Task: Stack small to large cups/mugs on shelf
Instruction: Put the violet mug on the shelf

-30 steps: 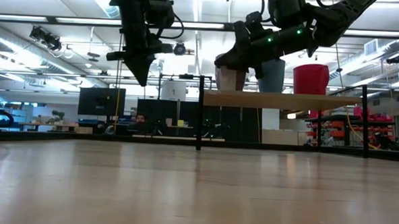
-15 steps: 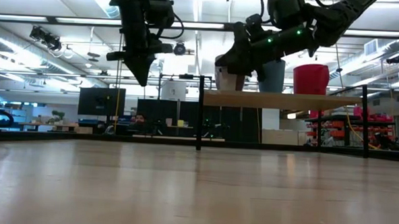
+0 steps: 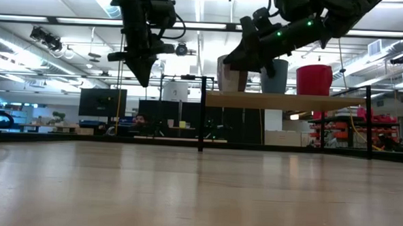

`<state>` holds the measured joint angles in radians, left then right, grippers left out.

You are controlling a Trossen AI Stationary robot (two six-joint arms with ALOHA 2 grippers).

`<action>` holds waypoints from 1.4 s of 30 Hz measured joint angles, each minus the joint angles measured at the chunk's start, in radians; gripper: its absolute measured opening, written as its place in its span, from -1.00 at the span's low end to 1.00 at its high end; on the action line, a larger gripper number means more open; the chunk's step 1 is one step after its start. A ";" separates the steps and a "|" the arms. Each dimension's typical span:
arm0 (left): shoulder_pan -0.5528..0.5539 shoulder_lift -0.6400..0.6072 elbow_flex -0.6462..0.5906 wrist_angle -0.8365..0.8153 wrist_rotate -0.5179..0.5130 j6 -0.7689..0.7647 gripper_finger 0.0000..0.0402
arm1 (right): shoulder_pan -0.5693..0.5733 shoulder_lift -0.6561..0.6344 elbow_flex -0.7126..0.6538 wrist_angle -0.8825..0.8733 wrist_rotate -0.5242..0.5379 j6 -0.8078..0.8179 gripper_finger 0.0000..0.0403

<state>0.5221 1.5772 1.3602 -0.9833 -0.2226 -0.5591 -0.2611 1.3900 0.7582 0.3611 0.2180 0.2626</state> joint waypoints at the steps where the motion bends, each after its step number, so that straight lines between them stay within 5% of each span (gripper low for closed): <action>1: 0.000 0.000 0.000 0.000 0.000 0.000 -0.87 | 0.006 -0.005 0.000 -0.011 0.000 0.003 -0.28; 9: -0.027 0.000 0.000 0.030 0.010 -0.005 -0.91 | 0.093 -0.077 0.000 -0.155 0.019 0.033 -0.28; 13: -0.059 0.000 -0.001 0.114 0.052 -0.005 -0.88 | 0.150 -0.135 0.000 -0.231 0.118 0.016 -0.28; 19: -0.092 0.000 -0.001 0.254 0.226 -0.005 -0.88 | 0.181 -0.264 0.000 -0.405 0.210 0.057 -0.33; 24: -0.123 0.012 -0.001 0.375 0.313 -0.006 -0.92 | 0.199 -0.355 0.000 -0.450 0.213 0.084 -0.51; 30: -0.134 0.054 -0.001 0.521 0.369 -0.010 -0.90 | 0.230 -0.428 0.000 -0.498 0.214 0.046 -0.95; 42: -0.118 0.137 0.000 0.688 0.374 -0.061 -0.94 | 0.231 -0.419 0.000 -0.582 0.264 0.080 -0.98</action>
<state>0.4039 1.7142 1.3605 -0.2948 0.1509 -0.6198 -0.0299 0.9714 0.7582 -0.2210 0.4819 0.3431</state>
